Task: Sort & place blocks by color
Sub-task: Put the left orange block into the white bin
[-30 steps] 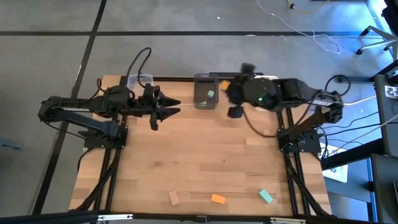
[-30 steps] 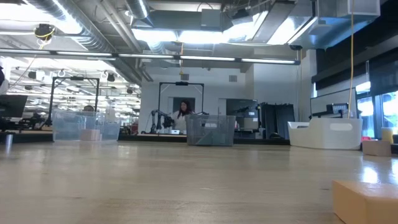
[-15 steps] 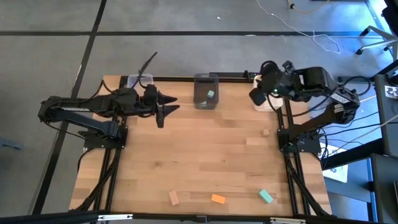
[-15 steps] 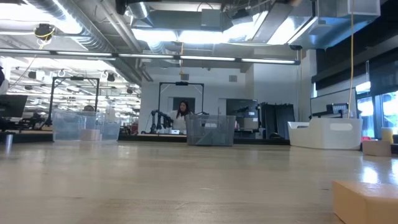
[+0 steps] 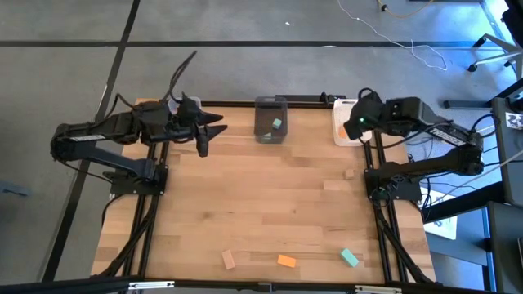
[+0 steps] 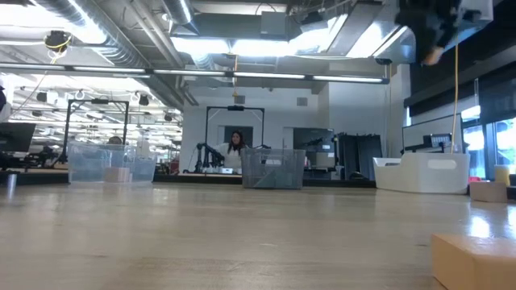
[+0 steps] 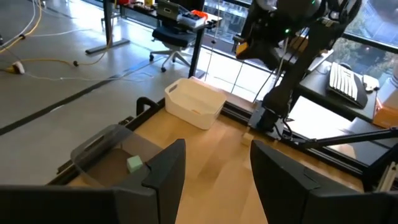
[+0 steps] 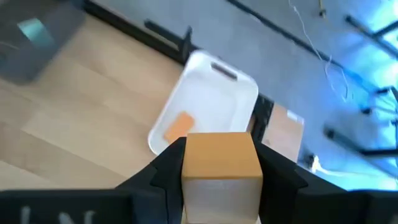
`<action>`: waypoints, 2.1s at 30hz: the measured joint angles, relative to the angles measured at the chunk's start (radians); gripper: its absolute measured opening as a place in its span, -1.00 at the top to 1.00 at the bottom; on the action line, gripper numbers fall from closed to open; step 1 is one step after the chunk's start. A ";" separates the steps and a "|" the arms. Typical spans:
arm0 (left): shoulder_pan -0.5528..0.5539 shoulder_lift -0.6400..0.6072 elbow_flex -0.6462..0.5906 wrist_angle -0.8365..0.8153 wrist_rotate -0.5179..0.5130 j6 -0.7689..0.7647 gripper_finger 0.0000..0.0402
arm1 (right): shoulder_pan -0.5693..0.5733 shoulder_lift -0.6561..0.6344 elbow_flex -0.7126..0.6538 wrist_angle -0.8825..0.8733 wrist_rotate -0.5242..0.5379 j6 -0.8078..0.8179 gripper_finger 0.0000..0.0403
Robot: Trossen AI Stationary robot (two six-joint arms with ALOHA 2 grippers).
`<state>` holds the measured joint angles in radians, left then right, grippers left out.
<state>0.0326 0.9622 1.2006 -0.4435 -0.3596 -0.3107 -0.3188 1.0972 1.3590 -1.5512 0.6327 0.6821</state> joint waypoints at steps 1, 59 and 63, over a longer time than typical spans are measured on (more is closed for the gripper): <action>0.000 0.001 0.000 -0.002 0.000 0.000 0.15 | -0.009 -0.010 -0.032 0.011 -0.001 0.015 0.31; 0.000 0.075 0.002 -0.019 0.012 0.000 0.15 | -0.504 0.176 -0.697 0.857 -0.375 -0.165 0.27; 0.000 0.075 0.001 -0.020 0.012 0.000 0.15 | -0.504 0.176 -0.697 0.857 -0.374 -0.163 0.27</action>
<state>0.0326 1.0370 1.2020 -0.4633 -0.3473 -0.3107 -0.8230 1.2736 0.6617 -0.6942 0.2588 0.5190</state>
